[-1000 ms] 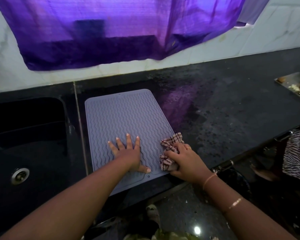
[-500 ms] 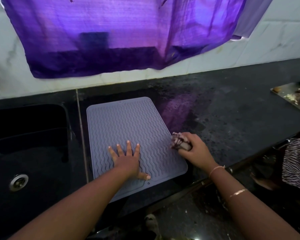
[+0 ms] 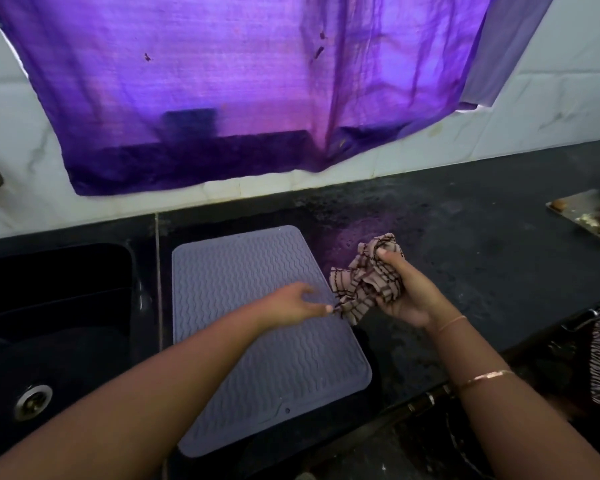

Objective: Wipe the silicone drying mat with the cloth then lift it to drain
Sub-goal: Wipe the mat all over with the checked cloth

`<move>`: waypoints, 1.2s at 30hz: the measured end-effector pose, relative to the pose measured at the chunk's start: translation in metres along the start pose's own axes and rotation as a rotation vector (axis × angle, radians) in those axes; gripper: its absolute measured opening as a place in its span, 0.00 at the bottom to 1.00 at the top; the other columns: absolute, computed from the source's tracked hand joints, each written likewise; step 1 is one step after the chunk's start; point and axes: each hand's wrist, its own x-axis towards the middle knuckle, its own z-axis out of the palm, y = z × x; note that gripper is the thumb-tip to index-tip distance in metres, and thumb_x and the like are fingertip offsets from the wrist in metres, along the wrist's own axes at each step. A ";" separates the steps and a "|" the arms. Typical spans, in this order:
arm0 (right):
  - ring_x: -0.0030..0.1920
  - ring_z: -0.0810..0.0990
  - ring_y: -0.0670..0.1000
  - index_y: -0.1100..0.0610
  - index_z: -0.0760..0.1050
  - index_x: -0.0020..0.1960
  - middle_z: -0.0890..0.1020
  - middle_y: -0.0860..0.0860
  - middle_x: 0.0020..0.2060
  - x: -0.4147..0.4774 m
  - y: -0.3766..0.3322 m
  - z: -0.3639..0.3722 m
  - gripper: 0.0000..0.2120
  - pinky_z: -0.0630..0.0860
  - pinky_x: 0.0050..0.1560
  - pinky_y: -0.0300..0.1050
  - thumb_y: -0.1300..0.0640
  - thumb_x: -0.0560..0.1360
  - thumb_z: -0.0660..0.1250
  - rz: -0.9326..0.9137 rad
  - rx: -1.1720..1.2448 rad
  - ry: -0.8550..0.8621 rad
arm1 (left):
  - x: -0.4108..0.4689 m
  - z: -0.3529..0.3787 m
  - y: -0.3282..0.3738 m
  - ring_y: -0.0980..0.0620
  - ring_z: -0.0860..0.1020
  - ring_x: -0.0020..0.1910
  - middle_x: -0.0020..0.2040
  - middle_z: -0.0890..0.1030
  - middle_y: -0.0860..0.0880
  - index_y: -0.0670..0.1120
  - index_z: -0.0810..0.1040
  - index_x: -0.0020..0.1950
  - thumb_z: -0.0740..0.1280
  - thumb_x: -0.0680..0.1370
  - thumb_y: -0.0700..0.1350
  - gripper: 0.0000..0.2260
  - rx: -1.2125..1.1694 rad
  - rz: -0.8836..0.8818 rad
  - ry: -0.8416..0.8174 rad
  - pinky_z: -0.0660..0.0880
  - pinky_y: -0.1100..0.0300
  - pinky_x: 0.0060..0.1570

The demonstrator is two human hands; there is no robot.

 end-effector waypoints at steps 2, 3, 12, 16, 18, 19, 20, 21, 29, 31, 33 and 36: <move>0.32 0.82 0.47 0.55 0.80 0.46 0.84 0.51 0.36 0.005 -0.008 -0.002 0.11 0.75 0.23 0.35 0.49 0.72 0.66 0.031 -0.019 0.009 | 0.008 0.006 0.019 0.47 0.71 0.66 0.70 0.71 0.47 0.48 0.65 0.73 0.68 0.76 0.56 0.29 -0.312 -0.043 -0.055 0.68 0.56 0.60; 0.32 0.82 0.47 0.56 0.80 0.46 0.84 0.52 0.36 0.010 -0.010 -0.005 0.12 0.75 0.23 0.34 0.48 0.69 0.68 0.044 -0.011 0.010 | 0.013 0.010 0.026 0.46 0.72 0.65 0.68 0.72 0.47 0.49 0.66 0.71 0.67 0.75 0.58 0.28 -0.476 -0.081 -0.091 0.70 0.52 0.62; 0.43 0.83 0.53 0.56 0.75 0.57 0.83 0.55 0.46 0.034 -0.027 -0.039 0.16 0.80 0.33 0.46 0.55 0.71 0.71 0.016 -0.286 0.035 | 0.073 0.038 0.067 0.44 0.82 0.44 0.49 0.83 0.40 0.43 0.77 0.53 0.67 0.77 0.40 0.05 -0.897 -0.079 0.093 0.79 0.49 0.46; 0.50 0.82 0.55 0.50 0.72 0.56 0.82 0.53 0.51 0.054 -0.028 -0.057 0.22 0.81 0.45 0.56 0.52 0.66 0.77 -0.020 -0.481 0.225 | 0.094 0.041 0.068 0.43 0.82 0.49 0.49 0.83 0.42 0.45 0.76 0.52 0.69 0.76 0.40 0.06 -0.893 -0.086 0.122 0.79 0.47 0.50; 0.49 0.81 0.52 0.50 0.74 0.50 0.83 0.52 0.49 0.064 -0.026 -0.063 0.17 0.79 0.52 0.53 0.53 0.65 0.77 -0.110 -0.662 0.318 | 0.102 0.044 0.071 0.44 0.82 0.48 0.48 0.83 0.43 0.46 0.76 0.51 0.67 0.77 0.41 0.04 -0.884 -0.112 0.103 0.79 0.48 0.48; 0.47 0.81 0.51 0.50 0.75 0.47 0.83 0.51 0.46 0.067 -0.027 -0.065 0.12 0.79 0.51 0.50 0.54 0.67 0.75 -0.167 -0.742 0.377 | 0.106 0.047 0.073 0.44 0.82 0.46 0.49 0.83 0.42 0.45 0.76 0.52 0.66 0.78 0.41 0.04 -0.889 -0.132 0.098 0.79 0.48 0.47; 0.44 0.81 0.51 0.51 0.75 0.44 0.83 0.50 0.43 0.069 -0.028 -0.066 0.08 0.78 0.48 0.48 0.55 0.69 0.72 -0.226 -0.812 0.437 | 0.110 0.049 0.075 0.45 0.82 0.45 0.49 0.83 0.42 0.45 0.76 0.53 0.65 0.78 0.40 0.04 -0.887 -0.154 0.093 0.79 0.49 0.46; 0.42 0.80 0.52 0.52 0.74 0.44 0.82 0.50 0.41 0.069 -0.028 -0.066 0.04 0.75 0.44 0.46 0.55 0.70 0.69 -0.284 -0.875 0.493 | 0.114 0.051 0.077 0.46 0.81 0.43 0.48 0.82 0.42 0.44 0.75 0.53 0.64 0.79 0.39 0.04 -0.878 -0.178 0.090 0.79 0.50 0.43; 0.67 0.72 0.55 0.53 0.73 0.65 0.75 0.54 0.66 0.073 0.025 -0.054 0.24 0.69 0.62 0.60 0.56 0.69 0.56 -0.772 -1.617 0.428 | 0.139 0.055 0.074 0.49 0.79 0.36 0.36 0.82 0.46 0.42 0.79 0.48 0.53 0.83 0.53 0.20 -1.182 -0.255 0.005 0.75 0.58 0.38; 0.68 0.70 0.58 0.54 0.70 0.68 0.73 0.56 0.68 0.076 0.051 -0.058 0.30 0.67 0.63 0.67 0.54 0.65 0.64 -0.665 -1.843 0.263 | 0.146 0.053 0.065 0.49 0.82 0.46 0.46 0.85 0.45 0.41 0.81 0.54 0.53 0.82 0.57 0.23 -0.991 -0.281 0.045 0.77 0.58 0.46; 0.69 0.69 0.60 0.55 0.70 0.68 0.72 0.57 0.68 0.078 0.072 -0.062 0.36 0.60 0.64 0.69 0.53 0.61 0.70 -0.554 -1.959 0.135 | 0.148 0.052 0.053 0.48 0.77 0.57 0.58 0.80 0.46 0.41 0.77 0.60 0.56 0.82 0.53 0.18 -0.607 -0.277 0.176 0.72 0.57 0.58; 0.69 0.69 0.60 0.54 0.72 0.66 0.74 0.58 0.66 0.087 0.072 -0.060 0.34 0.52 0.65 0.67 0.50 0.60 0.70 -0.494 -2.030 0.133 | 0.143 0.046 0.037 0.48 0.72 0.65 0.66 0.75 0.47 0.42 0.72 0.69 0.60 0.81 0.44 0.16 -0.394 -0.209 0.356 0.66 0.62 0.60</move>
